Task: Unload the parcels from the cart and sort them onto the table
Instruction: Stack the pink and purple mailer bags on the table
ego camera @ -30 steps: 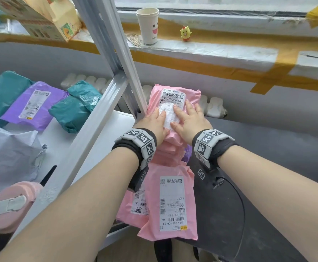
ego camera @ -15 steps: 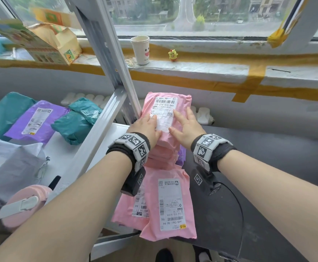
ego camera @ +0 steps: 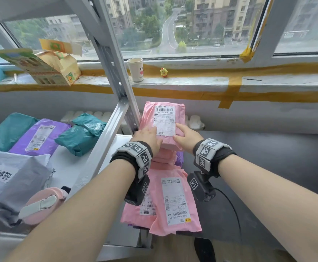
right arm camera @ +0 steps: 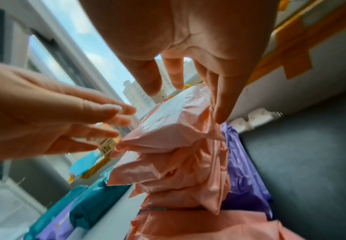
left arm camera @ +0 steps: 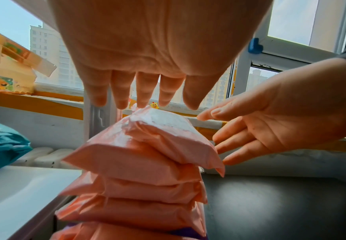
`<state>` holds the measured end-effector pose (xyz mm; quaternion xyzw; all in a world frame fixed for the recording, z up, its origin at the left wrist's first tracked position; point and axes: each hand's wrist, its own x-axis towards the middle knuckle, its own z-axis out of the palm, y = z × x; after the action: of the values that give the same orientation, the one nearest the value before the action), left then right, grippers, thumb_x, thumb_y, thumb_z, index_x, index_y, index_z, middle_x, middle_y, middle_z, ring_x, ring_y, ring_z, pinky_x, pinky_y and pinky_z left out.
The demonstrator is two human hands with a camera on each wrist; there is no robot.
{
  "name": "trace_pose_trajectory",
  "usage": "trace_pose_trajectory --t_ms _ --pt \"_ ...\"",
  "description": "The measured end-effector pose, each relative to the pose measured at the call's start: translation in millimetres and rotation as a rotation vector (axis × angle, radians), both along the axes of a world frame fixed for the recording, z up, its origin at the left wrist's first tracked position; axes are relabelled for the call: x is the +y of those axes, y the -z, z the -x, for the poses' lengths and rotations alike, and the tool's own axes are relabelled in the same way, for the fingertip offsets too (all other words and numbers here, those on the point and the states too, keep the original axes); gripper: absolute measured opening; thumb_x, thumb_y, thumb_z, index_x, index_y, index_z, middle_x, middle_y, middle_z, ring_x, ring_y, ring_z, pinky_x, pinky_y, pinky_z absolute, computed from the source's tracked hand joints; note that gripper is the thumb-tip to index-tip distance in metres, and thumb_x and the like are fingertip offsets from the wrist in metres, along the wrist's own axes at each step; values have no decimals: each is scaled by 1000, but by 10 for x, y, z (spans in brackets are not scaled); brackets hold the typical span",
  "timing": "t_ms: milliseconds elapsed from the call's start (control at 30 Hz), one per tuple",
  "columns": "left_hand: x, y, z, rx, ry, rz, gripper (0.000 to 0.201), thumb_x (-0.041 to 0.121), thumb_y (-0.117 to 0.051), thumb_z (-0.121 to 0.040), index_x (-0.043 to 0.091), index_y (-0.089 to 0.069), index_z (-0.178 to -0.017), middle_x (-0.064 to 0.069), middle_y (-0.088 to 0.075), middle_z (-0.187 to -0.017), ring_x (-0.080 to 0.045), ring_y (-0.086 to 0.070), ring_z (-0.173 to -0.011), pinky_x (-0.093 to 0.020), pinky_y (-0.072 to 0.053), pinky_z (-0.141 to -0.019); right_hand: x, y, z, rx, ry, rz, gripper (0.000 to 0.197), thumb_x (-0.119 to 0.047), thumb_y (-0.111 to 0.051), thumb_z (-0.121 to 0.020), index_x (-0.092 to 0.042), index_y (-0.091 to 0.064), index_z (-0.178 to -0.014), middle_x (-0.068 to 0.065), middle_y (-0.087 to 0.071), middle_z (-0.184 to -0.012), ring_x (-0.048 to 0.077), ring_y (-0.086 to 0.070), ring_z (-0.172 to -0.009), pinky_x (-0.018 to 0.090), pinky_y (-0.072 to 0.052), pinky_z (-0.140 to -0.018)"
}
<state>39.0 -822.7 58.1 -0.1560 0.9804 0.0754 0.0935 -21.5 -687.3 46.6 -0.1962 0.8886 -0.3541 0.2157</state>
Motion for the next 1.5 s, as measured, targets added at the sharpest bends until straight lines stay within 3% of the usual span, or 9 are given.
trace_pose_trajectory --t_ms 200,367,533,833,967,1133,1267,1367,1500 --pt "-18 8 -205 15 -53 -107 47 30 -44 -97 8 -36 -138 -16 -47 -133 -30 -48 -120 -41 -40 -102 -85 38 -121 -114 116 167 50 -12 -54 -90 -14 -42 -138 7 -59 -127 13 -58 -77 15 -46 -57" --pt "-89 11 -219 41 -113 -212 49 23 -43 -98 9 -32 -144 -16 -48 -137 -28 -48 -124 -35 -39 -103 -194 97 -93 -215 357 235 55 -18 -61 -86 -6 -38 -134 10 -55 -118 26 -58 -105 39 -50 -93" --pt "-97 -6 -234 142 -169 -315 49 16 -42 -98 11 -32 -146 -16 -45 -142 -28 -46 -129 -31 -35 -105 -190 77 -59 -274 420 275 47 -13 -69 -77 -6 -54 -120 5 -63 -113 21 -62 -105 28 -50 -92" --pt "-16 45 -518 363 -343 -504 34 11 -42 -95 7 -48 -128 -14 -58 -124 -29 -57 -112 -34 -46 -96 157 156 -214 -417 386 442 53 12 -68 -70 -5 -49 -117 15 -63 -115 31 -63 -104 49 -50 -94" --pt "56 218 -776 98 -357 -481 22 5 -49 -90 10 -61 -108 -8 -63 -112 -25 -64 -100 -32 -52 -89 442 262 -328 -538 350 462 44 21 -55 -79 -9 -49 -111 12 -62 -109 28 -61 -96 42 -53 -79" --pt "345 441 -1094 -253 -202 -436 30 9 -47 -91 19 -68 -110 -2 -61 -114 -20 -60 -108 -24 -49 -81 708 316 -470 -617 207 375 41 21 -51 -81 -11 -51 -104 3 -63 -92 18 -62 -81 35 -55 -67" --pt "502 654 -1192 -321 -268 -370 31 19 -46 -93 11 -63 -117 -6 -64 -118 -23 -61 -106 -27 -48 -87 889 410 -610 -637 144 334 41 21 -54 -78 -16 -51 -95 8 -64 -103 29 -63 -96 50 -51 -85" --pt "567 733 -1230 -219 -388 -370 35 21 -44 -95 9 -62 -122 -11 -62 -122 -25 -59 -108 -26 -46 -84 1000 506 -691 -646 111 300 43 21 -55 -77 -17 -51 -97 14 -64 -113 34 -63 -105 57 -46 -95" --pt "506 694 -1377 59 -597 -456 38 16 -42 -96 18 -56 -131 -9 -58 -131 -25 -57 -108 -25 -42 -85 1014 637 -853 -746 48 312 42 23 -51 -79 -7 -51 -109 9 -65 -98 28 -63 -91 47 -50 -87"
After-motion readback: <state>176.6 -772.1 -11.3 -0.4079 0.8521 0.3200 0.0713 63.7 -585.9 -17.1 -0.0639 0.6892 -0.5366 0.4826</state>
